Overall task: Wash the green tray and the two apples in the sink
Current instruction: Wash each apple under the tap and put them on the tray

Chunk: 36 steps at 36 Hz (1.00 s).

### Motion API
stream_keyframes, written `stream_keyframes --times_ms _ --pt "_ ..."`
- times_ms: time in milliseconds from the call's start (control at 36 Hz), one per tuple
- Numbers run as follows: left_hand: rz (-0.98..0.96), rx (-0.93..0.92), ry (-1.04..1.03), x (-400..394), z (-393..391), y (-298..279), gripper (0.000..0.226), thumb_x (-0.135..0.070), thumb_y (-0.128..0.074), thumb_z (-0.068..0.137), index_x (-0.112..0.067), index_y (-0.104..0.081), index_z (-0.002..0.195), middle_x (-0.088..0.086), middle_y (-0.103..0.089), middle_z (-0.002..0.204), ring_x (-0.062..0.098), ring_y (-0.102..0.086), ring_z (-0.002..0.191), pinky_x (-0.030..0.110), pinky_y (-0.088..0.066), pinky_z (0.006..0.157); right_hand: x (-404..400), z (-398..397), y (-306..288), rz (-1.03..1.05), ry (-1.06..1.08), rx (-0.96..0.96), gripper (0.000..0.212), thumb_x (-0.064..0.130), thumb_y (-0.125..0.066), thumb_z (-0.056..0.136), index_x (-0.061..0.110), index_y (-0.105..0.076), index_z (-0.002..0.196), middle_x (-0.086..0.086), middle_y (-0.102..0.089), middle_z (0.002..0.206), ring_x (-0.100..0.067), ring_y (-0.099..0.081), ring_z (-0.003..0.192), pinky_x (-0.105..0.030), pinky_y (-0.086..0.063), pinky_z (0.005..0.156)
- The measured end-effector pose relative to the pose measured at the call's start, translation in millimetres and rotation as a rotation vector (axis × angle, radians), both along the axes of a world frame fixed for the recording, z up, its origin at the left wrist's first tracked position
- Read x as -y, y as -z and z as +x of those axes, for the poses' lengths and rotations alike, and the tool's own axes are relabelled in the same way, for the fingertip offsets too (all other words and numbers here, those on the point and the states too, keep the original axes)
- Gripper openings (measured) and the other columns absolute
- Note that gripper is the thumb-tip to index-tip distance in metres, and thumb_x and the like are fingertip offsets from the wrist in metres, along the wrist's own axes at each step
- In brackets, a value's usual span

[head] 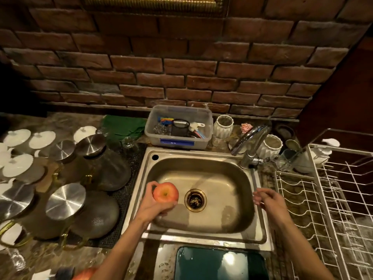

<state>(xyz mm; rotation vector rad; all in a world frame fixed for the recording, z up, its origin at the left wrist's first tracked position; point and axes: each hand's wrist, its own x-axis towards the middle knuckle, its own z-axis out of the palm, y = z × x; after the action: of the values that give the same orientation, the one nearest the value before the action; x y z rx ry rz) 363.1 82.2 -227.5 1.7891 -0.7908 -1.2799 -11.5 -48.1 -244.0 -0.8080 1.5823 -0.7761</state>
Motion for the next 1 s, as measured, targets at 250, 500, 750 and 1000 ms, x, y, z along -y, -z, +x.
stream_keyframes --times_ms 250,500,750,1000 --pt "0.026 -0.011 0.004 44 -25 26 0.08 -0.021 -0.094 0.059 -0.048 -0.039 0.11 -0.003 -0.051 0.112 0.016 -0.058 0.095 0.025 -0.059 0.057 78 16 -5 -0.113 0.144 -0.044 0.033 0.022 -0.054 0.103 0.009 -0.045 0.132 -0.007 -0.061 0.092 -0.013 -0.054 0.069 -0.03 -0.048 0.07" --pt "0.016 -0.067 -0.004 67 -38 42 0.08 -0.023 -0.095 0.056 -0.048 -0.043 0.112 -0.004 -0.055 0.113 0.018 -0.06 0.102 0.031 -0.062 0.065 127 19 20 -0.166 0.175 -0.138 0.037 0.029 -0.046 0.105 0.005 -0.054 0.133 -0.017 -0.067 0.108 -0.022 -0.065 0.079 -0.042 -0.055 0.084" --pt "0.044 -0.053 -0.001 84 -46 46 0.082 -0.033 -0.096 0.049 -0.05 -0.044 0.11 -0.01 -0.056 0.108 0.014 -0.061 0.095 0.023 -0.058 0.055 136 10 40 -0.2 0.236 -0.238 0.023 0.029 -0.045 0.105 0.017 -0.064 0.11 -0.013 -0.072 0.107 -0.018 -0.071 0.08 -0.024 -0.058 0.065" --pt "0.056 -0.054 0.041 89 -51 49 0.081 -0.029 -0.095 0.055 -0.048 -0.042 0.113 -0.012 -0.055 0.11 0.013 -0.06 0.096 0.023 -0.059 0.059 139 1 45 -0.181 0.256 -0.104 0.029 0.023 -0.043 0.107 0.008 -0.061 0.124 -0.002 -0.07 0.083 -0.018 -0.07 0.073 -0.024 -0.062 0.067"
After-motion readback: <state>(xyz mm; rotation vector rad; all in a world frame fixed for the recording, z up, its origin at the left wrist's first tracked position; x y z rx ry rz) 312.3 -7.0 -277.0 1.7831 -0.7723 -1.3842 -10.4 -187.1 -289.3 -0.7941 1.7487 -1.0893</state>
